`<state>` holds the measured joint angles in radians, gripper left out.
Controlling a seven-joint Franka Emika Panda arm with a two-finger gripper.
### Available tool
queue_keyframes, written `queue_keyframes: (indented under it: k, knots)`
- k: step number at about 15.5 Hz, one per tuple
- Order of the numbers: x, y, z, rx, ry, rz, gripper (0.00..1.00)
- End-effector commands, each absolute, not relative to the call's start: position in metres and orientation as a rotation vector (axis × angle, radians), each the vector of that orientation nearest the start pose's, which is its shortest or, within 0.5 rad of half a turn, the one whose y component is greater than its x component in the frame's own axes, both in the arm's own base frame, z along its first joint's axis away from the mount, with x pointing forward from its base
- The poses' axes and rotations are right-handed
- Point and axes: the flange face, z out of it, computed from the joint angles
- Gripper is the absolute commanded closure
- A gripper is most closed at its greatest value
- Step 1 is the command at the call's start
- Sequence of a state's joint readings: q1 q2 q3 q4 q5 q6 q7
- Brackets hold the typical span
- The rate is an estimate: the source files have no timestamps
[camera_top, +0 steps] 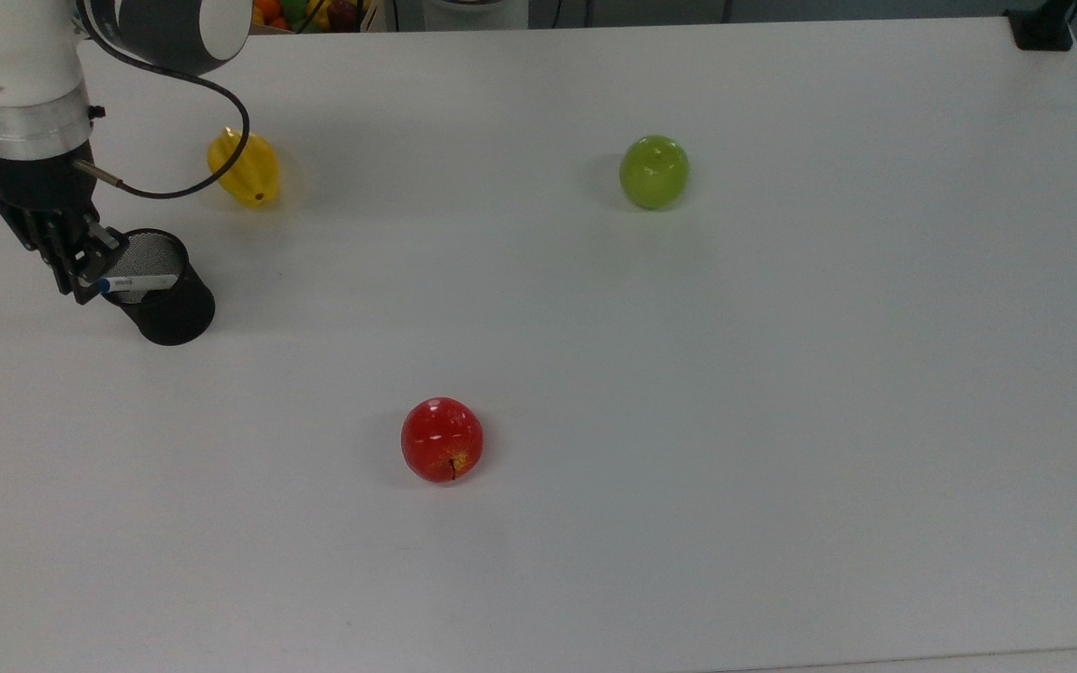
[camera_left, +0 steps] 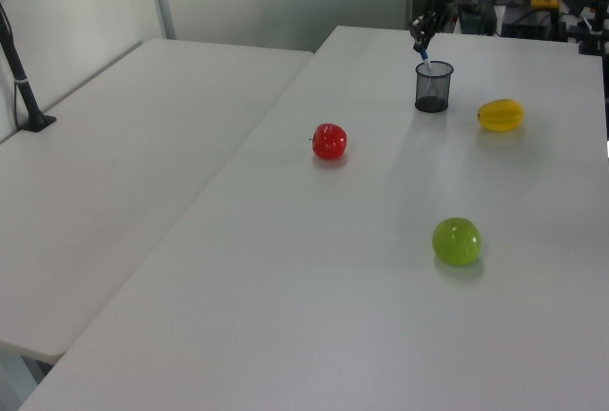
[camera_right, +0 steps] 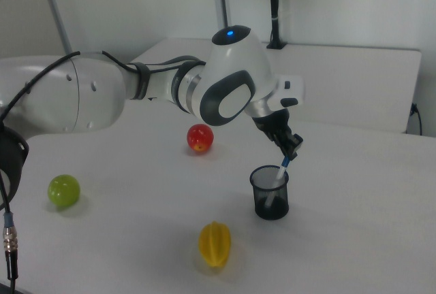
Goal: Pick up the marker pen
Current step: 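Lift the marker up out of the pen cup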
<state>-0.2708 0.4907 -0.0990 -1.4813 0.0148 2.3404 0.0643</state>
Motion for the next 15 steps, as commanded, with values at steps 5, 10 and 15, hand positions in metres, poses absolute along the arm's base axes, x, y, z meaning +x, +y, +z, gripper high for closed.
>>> queue_keyframes:
  k: [5, 10, 15]
  knots:
    - [0.657, -0.261, 0.506, -2.995, 0.748, -0.660, 0.88]
    - [0.640, -0.238, 0.532, -2.950, 0.727, -0.492, 0.88]
    - [0.645, -0.144, 0.512, -3.006, 0.483, -0.137, 0.88]
